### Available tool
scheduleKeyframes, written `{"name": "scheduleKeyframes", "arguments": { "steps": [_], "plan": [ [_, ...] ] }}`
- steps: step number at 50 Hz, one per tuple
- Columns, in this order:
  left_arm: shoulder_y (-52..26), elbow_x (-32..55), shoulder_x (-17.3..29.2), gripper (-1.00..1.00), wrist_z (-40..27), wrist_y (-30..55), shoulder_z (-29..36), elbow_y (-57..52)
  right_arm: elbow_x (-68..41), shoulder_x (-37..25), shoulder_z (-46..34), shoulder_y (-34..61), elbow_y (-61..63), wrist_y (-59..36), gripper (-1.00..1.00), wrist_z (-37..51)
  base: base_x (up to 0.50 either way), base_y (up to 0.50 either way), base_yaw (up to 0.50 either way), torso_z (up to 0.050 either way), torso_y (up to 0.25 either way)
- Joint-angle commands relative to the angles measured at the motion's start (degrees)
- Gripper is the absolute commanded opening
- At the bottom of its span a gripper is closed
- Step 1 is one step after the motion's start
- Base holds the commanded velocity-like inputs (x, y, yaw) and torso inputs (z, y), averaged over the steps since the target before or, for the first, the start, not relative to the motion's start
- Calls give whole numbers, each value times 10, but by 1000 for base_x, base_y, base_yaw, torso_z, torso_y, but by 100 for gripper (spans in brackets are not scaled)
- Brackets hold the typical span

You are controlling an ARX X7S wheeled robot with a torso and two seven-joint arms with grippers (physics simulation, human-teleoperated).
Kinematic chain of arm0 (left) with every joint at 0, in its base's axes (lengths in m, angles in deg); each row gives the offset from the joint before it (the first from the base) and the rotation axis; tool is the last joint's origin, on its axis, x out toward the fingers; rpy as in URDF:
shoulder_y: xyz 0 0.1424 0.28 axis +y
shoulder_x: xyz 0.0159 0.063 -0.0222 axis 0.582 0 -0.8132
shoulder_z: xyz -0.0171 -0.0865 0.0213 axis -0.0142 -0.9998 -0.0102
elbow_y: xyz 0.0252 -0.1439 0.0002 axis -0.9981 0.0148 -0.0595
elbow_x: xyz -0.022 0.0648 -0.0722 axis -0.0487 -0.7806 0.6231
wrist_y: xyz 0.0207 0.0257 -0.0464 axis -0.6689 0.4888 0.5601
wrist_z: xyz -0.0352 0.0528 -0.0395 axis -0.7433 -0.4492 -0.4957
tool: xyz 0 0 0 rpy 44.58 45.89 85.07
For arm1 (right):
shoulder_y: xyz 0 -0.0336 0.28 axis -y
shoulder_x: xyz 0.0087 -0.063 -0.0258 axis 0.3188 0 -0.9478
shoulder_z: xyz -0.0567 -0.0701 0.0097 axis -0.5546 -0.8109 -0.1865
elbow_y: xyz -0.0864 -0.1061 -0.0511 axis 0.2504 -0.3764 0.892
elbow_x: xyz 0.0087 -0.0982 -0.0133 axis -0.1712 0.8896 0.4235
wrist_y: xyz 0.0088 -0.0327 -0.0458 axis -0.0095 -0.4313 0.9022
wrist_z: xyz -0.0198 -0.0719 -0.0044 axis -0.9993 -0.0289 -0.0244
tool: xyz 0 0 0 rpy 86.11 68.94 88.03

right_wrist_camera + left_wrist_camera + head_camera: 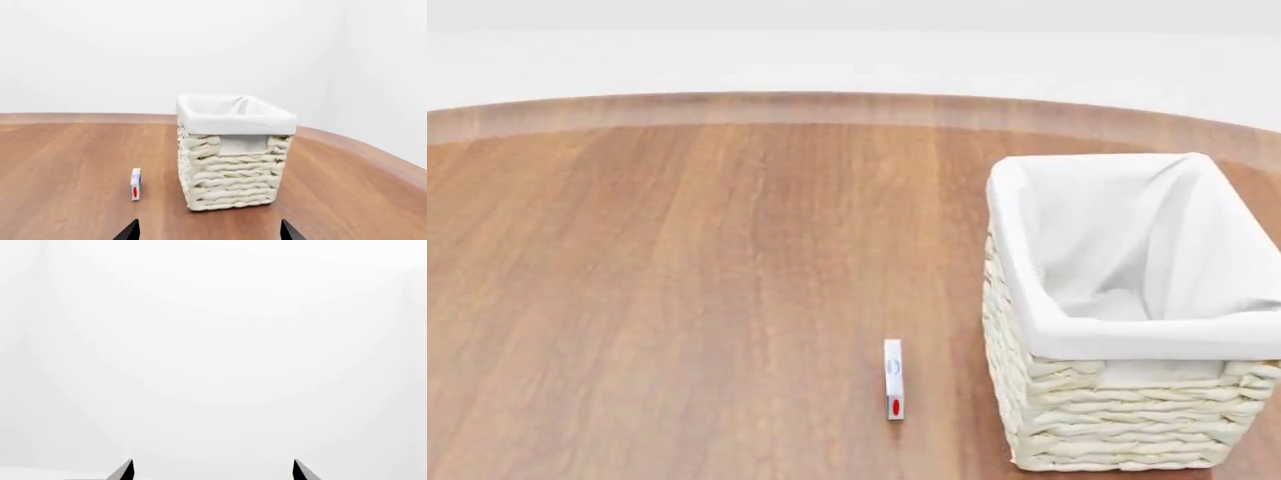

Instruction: Pick up the tomato sauce, and put it in the basket.

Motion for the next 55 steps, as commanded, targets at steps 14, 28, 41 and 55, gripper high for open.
{"name": "scheduleKeyframes", "arguments": {
  "steps": [14,28,41,55],
  "plan": [
    [-2,2,-5,100,5,2,0,2,-4,31,7,-25,-64,49,100,-15,0,0,0,0,0],
    [-5,-2,-16,100,12,8,7,6,-16,43,7,-32,-104,83,100,-30,0,0,0,0,0],
    [-2,1,-29,100,21,-4,12,33,-38,62,0,-25,-142,107,100,-59,0,0,0,0,0],
    [0,0,-27,100,18,0,12,24,-33,75,-4,-33,-166,117,100,-64,0,0,0,0,0]
  ]
}}
